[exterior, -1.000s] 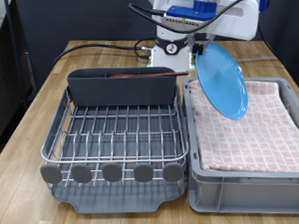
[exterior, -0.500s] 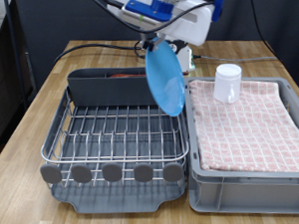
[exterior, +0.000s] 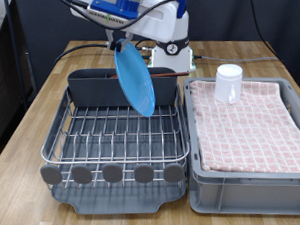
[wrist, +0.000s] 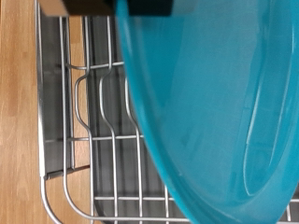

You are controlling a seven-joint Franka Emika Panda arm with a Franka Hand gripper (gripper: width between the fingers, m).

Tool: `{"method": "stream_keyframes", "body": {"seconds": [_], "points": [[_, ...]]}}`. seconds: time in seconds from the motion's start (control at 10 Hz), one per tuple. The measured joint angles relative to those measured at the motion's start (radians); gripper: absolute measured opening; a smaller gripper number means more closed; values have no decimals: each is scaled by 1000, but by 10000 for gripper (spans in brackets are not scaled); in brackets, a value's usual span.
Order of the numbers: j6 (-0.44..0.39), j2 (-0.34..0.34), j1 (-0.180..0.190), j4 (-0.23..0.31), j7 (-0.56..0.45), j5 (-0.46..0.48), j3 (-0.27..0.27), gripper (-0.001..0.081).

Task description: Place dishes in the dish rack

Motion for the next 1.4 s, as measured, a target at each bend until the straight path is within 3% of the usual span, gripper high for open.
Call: {"method": "stream_keyframes", "body": {"seconds": [0.4,0.8,1.4], "points": [[13,14,-24,-3,-140,-37,-70,22],[107,57,-52,2,-222,-108,-129,22],[159,133,-53,42,-257,-118,-151,22]]}}
